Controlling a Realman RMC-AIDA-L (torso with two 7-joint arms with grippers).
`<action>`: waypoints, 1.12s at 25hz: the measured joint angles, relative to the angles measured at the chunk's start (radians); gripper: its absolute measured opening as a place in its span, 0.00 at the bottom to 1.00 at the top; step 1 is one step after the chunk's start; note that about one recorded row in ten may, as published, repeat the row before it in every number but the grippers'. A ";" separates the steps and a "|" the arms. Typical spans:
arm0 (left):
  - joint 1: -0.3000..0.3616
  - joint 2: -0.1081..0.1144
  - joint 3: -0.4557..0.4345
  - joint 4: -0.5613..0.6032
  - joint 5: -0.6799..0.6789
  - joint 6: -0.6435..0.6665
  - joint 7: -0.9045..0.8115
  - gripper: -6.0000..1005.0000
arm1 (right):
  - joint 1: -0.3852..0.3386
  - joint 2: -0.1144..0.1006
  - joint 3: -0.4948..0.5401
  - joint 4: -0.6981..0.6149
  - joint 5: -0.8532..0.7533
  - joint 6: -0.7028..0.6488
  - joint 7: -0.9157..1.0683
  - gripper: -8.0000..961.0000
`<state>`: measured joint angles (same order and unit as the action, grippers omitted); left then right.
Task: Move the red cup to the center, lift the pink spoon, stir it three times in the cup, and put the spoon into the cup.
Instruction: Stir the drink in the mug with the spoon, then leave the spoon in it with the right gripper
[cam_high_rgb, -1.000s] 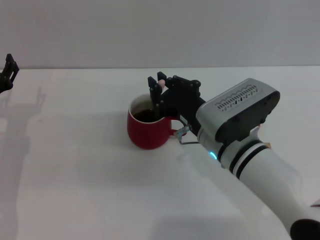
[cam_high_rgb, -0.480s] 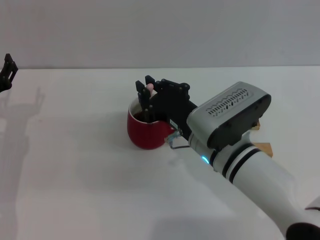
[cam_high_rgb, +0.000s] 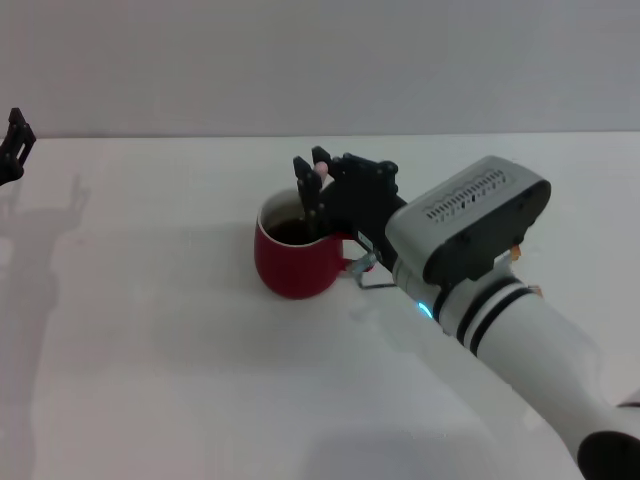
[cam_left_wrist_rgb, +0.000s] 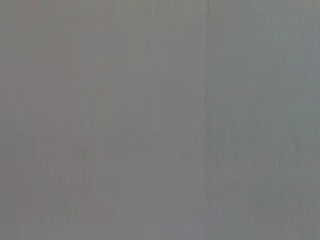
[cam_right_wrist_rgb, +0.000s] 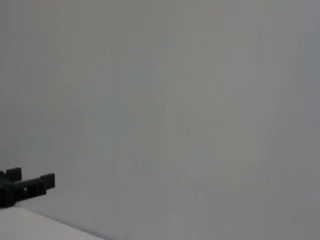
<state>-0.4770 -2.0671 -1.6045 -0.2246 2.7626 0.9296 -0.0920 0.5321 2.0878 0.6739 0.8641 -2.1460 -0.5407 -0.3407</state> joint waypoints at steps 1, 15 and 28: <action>0.000 0.000 0.000 0.000 0.000 0.000 0.000 0.83 | 0.000 0.000 0.000 0.000 0.000 0.000 0.000 0.18; 0.001 -0.001 0.000 -0.003 0.000 -0.001 0.000 0.83 | -0.020 0.002 -0.051 0.058 -0.008 -0.006 -0.011 0.18; 0.003 -0.001 0.000 -0.004 0.001 -0.001 -0.008 0.83 | 0.007 -0.001 0.005 0.003 -0.003 -0.001 -0.006 0.18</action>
<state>-0.4741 -2.0677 -1.6046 -0.2286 2.7636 0.9290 -0.1005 0.5394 2.0866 0.6787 0.8675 -2.1490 -0.5418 -0.3466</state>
